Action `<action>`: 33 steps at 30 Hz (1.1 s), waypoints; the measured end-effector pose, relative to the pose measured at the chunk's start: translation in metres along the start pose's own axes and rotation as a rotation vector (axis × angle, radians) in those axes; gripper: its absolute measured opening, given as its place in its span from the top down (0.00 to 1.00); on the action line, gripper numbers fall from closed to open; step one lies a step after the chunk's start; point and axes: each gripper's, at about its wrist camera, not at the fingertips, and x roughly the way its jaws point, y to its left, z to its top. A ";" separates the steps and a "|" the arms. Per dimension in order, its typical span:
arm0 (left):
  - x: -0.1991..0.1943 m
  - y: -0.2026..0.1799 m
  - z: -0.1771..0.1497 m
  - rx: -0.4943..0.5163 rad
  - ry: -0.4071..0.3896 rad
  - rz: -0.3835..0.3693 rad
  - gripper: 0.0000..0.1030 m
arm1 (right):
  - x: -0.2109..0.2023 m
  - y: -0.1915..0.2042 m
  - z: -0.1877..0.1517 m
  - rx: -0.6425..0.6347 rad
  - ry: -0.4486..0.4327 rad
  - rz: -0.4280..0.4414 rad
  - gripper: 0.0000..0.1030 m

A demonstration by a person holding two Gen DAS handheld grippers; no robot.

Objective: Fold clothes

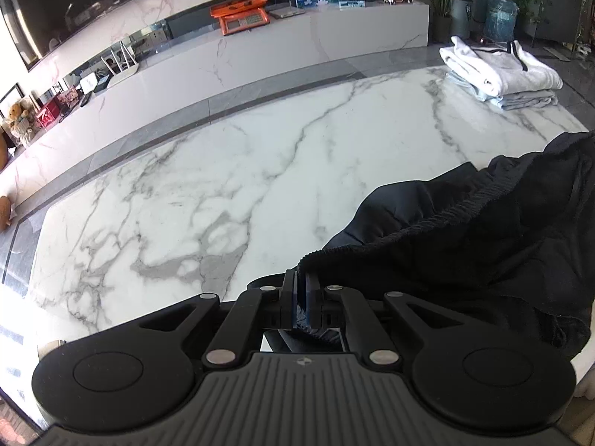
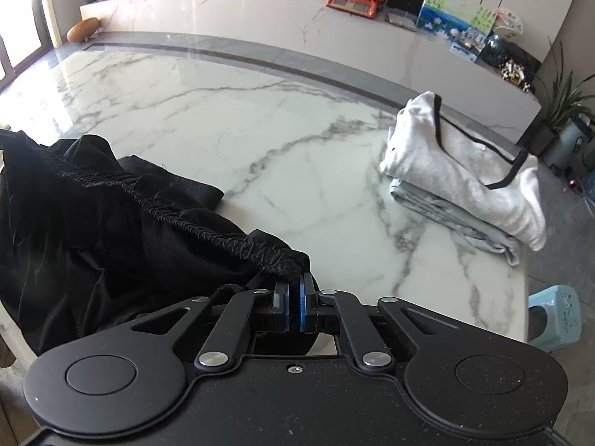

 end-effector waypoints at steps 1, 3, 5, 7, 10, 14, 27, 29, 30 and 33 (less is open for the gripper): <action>0.001 0.000 -0.003 0.003 0.005 -0.003 0.97 | 0.003 0.001 0.000 -0.007 0.001 -0.003 0.88; 0.002 0.001 -0.008 0.002 0.008 -0.010 0.97 | 0.003 0.005 -0.001 -0.026 -0.012 -0.011 0.79; 0.000 0.002 -0.011 -0.004 -0.002 -0.019 0.97 | -0.010 0.013 -0.007 -0.056 -0.047 -0.010 0.63; -0.004 0.002 -0.013 -0.010 -0.010 -0.027 0.97 | -0.026 0.025 -0.014 -0.083 -0.075 0.013 0.56; -0.010 -0.002 -0.014 -0.008 -0.027 -0.038 0.97 | -0.050 0.053 -0.032 -0.120 -0.083 0.106 0.48; -0.018 -0.006 -0.015 -0.010 -0.045 -0.049 0.97 | -0.054 0.099 -0.061 -0.135 -0.021 0.268 0.41; -0.028 -0.011 -0.018 -0.052 -0.083 -0.099 0.97 | 0.006 0.162 -0.078 -0.183 0.097 0.253 0.93; -0.029 -0.011 -0.018 -0.050 -0.087 -0.102 0.97 | 0.002 0.164 -0.071 -0.189 0.088 0.266 0.97; -0.030 -0.011 -0.018 -0.049 -0.088 -0.103 0.97 | -0.005 0.165 -0.064 -0.196 0.072 0.279 0.97; -0.032 -0.013 -0.020 -0.040 -0.093 -0.110 0.97 | -0.022 0.166 -0.042 -0.210 0.017 0.311 0.97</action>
